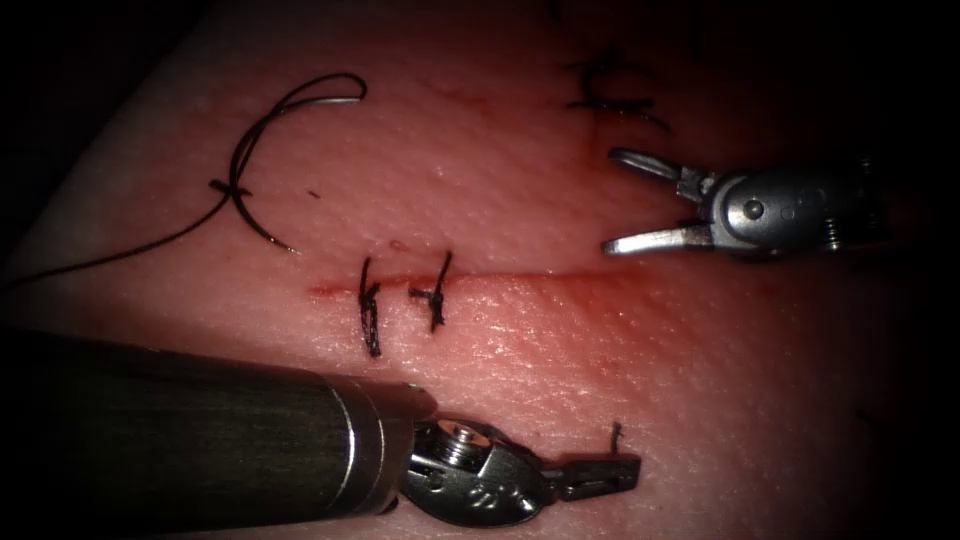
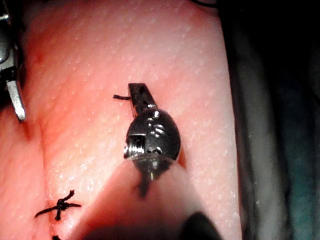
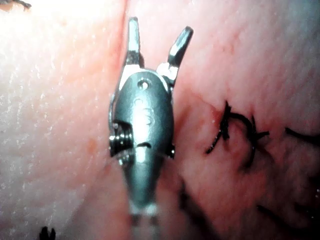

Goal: Wound Closure
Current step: Set down suture off-cut

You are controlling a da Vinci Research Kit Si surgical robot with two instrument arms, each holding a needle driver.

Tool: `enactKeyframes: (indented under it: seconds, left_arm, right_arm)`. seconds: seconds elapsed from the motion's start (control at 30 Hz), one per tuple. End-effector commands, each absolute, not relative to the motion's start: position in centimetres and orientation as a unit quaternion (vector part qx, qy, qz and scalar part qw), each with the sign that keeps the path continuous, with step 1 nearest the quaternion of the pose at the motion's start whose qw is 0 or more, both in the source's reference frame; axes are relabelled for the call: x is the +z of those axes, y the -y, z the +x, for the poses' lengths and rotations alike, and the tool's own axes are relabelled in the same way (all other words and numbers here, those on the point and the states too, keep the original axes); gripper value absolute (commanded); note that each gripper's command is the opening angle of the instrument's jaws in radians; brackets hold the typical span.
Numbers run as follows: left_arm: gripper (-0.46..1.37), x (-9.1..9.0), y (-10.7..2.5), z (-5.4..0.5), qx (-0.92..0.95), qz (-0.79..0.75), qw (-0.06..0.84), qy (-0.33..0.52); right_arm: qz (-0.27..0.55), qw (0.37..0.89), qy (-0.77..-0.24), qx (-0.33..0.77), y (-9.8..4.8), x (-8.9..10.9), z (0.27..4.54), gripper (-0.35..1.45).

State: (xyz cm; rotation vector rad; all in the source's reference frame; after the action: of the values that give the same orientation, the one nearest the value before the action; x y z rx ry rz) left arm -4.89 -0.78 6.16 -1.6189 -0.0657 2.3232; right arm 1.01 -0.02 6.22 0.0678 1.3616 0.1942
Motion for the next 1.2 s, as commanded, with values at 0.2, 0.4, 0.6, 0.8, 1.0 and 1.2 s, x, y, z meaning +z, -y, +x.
enactKeyframes:
  seconds: [0.2, 0.4, 0.6, 0.8, 1.0, 1.2]
  left_arm:
    - [0.04, 6.2, 0.9, -4.73, 0.773, -0.568, 0.251, 0.130]
    - [0.71, 6.1, 0.9, -4.54, 0.737, -0.568, 0.292, 0.221]
    - [0.99, 6.1, 0.9, -4.36, 0.728, -0.567, 0.295, 0.249]
    - [1.01, 6.2, 0.9, -4.18, 0.720, -0.561, 0.312, 0.262]
    - [1.01, 6.5, 0.9, -3.87, 0.720, -0.553, 0.333, 0.254]
    - [0.87, 6.6, 0.8, -3.52, 0.723, -0.547, 0.355, 0.231]
  right_arm:
    - [0.033, 0.773, -0.627, 0.086, 0.0, 6.2, 1.05, 1.22]
    - [0.033, 0.774, -0.626, 0.086, 0.1, 6.2, 1.07, 1.22]
    - [0.033, 0.774, -0.626, 0.086, 0.1, 6.2, 1.08, 1.21]
    - [0.033, 0.775, -0.625, 0.086, 0.1, 6.2, 1.11, 1.23]
    - [0.034, 0.777, -0.622, 0.086, 0.1, 6.1, 1.15, 1.23]
    - [0.034, 0.777, -0.622, 0.087, 0.1, 6.1, 1.17, 1.22]
